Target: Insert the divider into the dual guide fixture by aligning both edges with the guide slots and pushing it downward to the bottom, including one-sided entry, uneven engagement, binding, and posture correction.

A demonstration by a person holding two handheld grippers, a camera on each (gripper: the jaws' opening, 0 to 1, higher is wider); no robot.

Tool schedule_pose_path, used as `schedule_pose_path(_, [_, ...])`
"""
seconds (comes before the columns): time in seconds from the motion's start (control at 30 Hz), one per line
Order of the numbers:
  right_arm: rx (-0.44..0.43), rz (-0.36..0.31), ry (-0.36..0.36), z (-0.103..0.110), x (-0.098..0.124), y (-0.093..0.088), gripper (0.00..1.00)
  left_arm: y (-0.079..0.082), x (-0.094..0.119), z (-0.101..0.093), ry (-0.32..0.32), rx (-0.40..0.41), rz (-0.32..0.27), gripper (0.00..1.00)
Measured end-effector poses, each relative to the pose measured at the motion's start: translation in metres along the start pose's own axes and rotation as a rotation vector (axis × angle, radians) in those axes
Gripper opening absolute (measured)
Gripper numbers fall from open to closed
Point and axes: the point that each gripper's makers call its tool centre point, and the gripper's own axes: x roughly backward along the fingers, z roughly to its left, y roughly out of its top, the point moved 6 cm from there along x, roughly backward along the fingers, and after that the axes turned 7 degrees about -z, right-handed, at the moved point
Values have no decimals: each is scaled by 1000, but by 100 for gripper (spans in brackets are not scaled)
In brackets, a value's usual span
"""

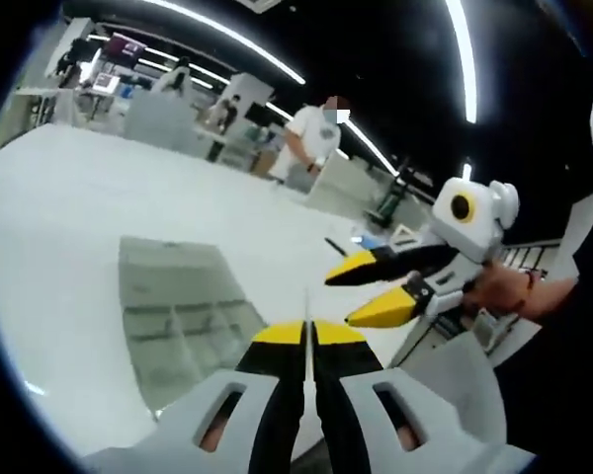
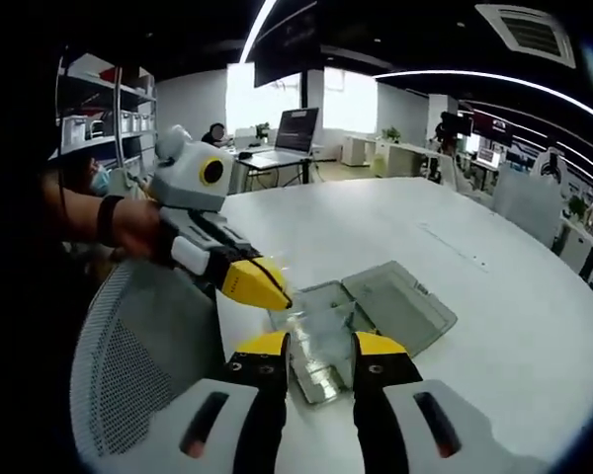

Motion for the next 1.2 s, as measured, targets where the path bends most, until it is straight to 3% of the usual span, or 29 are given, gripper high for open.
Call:
schedule_pose_path(0.27, [39, 38, 95, 3, -8, 2, 20, -7, 0, -2, -31, -45, 73, 0])
schedule_pose_path(0.5, [53, 79, 161, 3, -11, -2, 18, -8, 0, -2, -37, -73, 92, 0])
schedule_pose_path(0.77, [72, 113, 223, 3, -15, -4, 17, -13, 0, -9, -89, -141, 147, 0])
schedule_pose_path(0.93, [76, 146, 283, 7, -15, -7, 9, -13, -1, -11, -112, -156, 154, 0])
schedule_pose_path(1.2, [147, 225, 367, 13, -13, -14, 7, -19, -2, -18, -157, -247, 209, 0])
